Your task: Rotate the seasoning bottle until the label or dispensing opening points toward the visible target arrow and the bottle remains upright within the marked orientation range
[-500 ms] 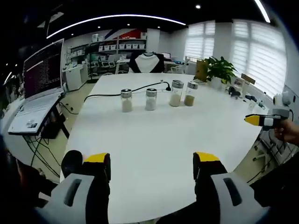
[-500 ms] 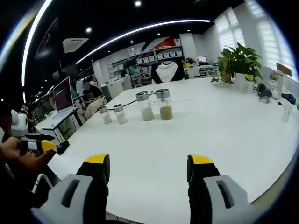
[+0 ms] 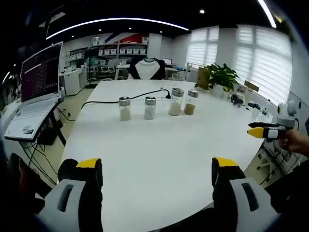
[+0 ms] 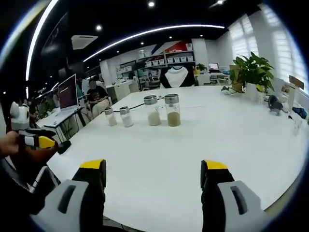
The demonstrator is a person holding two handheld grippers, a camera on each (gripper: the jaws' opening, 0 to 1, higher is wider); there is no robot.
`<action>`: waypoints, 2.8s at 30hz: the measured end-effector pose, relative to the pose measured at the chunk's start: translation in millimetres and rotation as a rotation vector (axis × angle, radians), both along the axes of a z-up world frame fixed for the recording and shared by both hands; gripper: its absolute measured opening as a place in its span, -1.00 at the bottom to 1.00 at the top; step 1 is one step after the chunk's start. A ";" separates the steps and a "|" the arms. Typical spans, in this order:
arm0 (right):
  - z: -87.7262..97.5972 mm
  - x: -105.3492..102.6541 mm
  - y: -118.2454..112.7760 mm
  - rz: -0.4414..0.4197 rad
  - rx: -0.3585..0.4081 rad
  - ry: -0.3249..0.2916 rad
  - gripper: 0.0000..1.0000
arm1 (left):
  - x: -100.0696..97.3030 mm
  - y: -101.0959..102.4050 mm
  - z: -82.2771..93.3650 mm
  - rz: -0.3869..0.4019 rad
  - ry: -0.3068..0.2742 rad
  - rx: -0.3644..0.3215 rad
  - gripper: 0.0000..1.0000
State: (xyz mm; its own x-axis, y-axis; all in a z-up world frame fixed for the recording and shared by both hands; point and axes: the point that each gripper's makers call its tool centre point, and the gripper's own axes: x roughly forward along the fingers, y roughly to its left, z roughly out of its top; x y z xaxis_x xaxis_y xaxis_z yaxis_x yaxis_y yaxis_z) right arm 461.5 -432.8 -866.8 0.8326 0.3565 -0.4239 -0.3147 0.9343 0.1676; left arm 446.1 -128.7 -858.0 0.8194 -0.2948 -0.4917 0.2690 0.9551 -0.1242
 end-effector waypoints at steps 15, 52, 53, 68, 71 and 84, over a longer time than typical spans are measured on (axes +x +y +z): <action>3.2 -3.6 1.9 -0.008 0.058 0.015 0.69 | -3.2 4.4 -4.3 0.009 0.017 0.003 1.00; -1.1 -6.4 17.0 0.031 0.063 0.047 0.60 | -0.7 15.3 -5.4 0.011 0.032 0.006 0.89; -1.2 -6.3 17.3 0.032 0.063 0.047 0.60 | -0.6 15.7 -5.2 0.011 0.031 0.006 0.89; 1.9 -4.6 26.3 0.048 0.058 0.041 0.60 | -0.3 22.5 -1.7 0.030 0.024 0.005 0.86; 1.9 -6.2 29.0 0.056 0.057 0.042 0.59 | -2.4 22.6 -1.8 0.027 0.020 0.003 0.86; 4.5 -13.1 29.8 0.055 0.057 0.044 0.58 | 4.8 30.8 4.0 0.030 0.006 0.014 0.81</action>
